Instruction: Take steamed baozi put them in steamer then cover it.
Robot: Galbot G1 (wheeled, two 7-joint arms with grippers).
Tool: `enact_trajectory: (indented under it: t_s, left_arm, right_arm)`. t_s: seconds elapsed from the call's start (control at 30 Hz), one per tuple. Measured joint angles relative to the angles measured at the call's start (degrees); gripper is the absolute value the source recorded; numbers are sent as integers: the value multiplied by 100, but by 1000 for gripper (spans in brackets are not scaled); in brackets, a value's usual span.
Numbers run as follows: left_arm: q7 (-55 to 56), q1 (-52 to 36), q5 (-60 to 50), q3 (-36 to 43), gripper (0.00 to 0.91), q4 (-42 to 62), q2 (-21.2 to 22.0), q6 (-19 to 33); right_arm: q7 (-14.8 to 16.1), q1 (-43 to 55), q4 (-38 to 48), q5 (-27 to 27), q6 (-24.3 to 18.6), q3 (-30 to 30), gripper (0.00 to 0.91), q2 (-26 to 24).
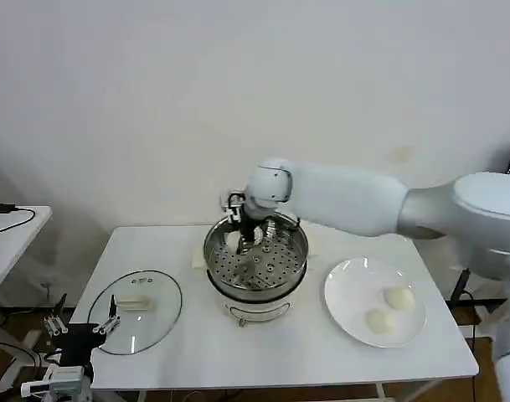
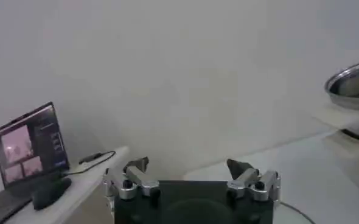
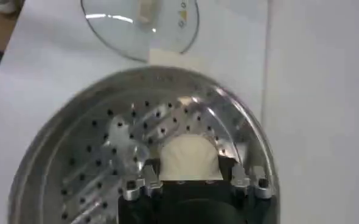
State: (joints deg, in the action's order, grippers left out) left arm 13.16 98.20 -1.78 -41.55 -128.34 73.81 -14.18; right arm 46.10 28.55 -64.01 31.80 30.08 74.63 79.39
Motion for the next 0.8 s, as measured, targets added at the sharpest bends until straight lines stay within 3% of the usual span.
enact_trajectory:
  t_s: [0.33,0.7,0.8]
  left_arm:
    - [-1,10,16,-8,907,-21,12,0]
    - [0,17,30,-26,907,-70,29,0]
    - [1,25,29,-24,907,-83,50,0]
  right_arm:
    - [57,-265,577,-160,21,-42,645,452]
    - [65,-355,686,-216,98,7,655,568]
    - [56,-367,678,-229,114,19,907,561]
